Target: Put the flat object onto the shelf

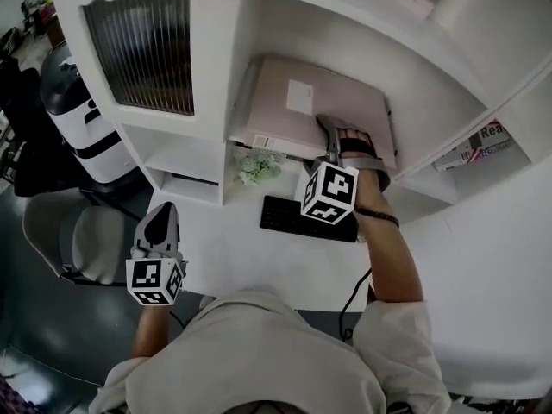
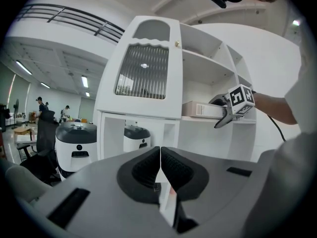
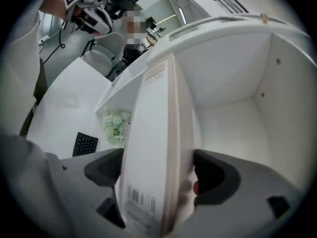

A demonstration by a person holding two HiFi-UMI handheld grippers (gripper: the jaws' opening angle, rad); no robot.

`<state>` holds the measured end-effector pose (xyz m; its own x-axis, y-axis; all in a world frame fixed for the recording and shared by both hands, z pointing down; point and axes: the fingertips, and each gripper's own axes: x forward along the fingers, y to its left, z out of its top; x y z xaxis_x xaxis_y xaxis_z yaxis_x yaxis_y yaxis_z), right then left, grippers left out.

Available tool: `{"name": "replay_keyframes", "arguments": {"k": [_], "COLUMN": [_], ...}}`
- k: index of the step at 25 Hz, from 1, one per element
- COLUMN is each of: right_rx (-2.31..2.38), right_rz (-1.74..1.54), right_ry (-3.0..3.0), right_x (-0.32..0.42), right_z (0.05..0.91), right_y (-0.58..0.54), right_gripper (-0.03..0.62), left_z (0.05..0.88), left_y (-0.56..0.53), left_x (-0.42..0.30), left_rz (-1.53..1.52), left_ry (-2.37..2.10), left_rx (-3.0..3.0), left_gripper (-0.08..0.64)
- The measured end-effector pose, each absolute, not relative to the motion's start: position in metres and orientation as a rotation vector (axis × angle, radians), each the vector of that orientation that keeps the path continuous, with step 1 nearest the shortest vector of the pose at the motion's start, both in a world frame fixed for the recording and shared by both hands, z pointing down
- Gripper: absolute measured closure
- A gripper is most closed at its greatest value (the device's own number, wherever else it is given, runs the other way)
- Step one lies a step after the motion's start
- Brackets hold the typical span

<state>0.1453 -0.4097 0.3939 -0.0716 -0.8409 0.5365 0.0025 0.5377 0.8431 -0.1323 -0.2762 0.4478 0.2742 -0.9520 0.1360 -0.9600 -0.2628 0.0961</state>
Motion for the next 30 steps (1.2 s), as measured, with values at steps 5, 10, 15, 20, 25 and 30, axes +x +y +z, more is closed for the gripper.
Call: {"name": "replay_keyframes", "arguments": {"k": [5, 10, 15, 20, 25, 30], "right_rx": [0.742, 0.729, 0.728, 0.733, 0.749, 0.777], "right_rz": [-0.803, -0.794, -0.799, -0.83, -0.864, -0.89], "right_ry": [-1.519, -1.543, -1.544, -1.521, -1.527, -1.54], "right_x": [0.145, 0.145, 0.145, 0.146, 0.142, 0.14], "right_z": [0.396, 0.397, 0.398, 0.395, 0.383, 0.373], "right_y": [-0.415, -0.416, -0.417, -0.414, -0.397, -0.376], "right_gripper": [0.104, 0.096, 0.089, 0.086, 0.1, 0.132], "left_z": [0.45, 0.451, 0.451, 0.451, 0.449, 0.445], "left_y": [-0.278, -0.276, -0.27, -0.262, -0.256, -0.251], "left_x": [-0.13, -0.13, -0.129, -0.134, -0.135, -0.127], "left_rz": [0.082, 0.088, 0.089, 0.09, 0.082, 0.073], "left_ry": [-1.797, -1.8, -1.806, -1.816, -1.811, -1.784], "left_rx": [2.366, 2.357, 2.351, 2.346, 2.352, 2.383], "left_gripper": [0.554, 0.554, 0.554, 0.554, 0.554, 0.554]}}
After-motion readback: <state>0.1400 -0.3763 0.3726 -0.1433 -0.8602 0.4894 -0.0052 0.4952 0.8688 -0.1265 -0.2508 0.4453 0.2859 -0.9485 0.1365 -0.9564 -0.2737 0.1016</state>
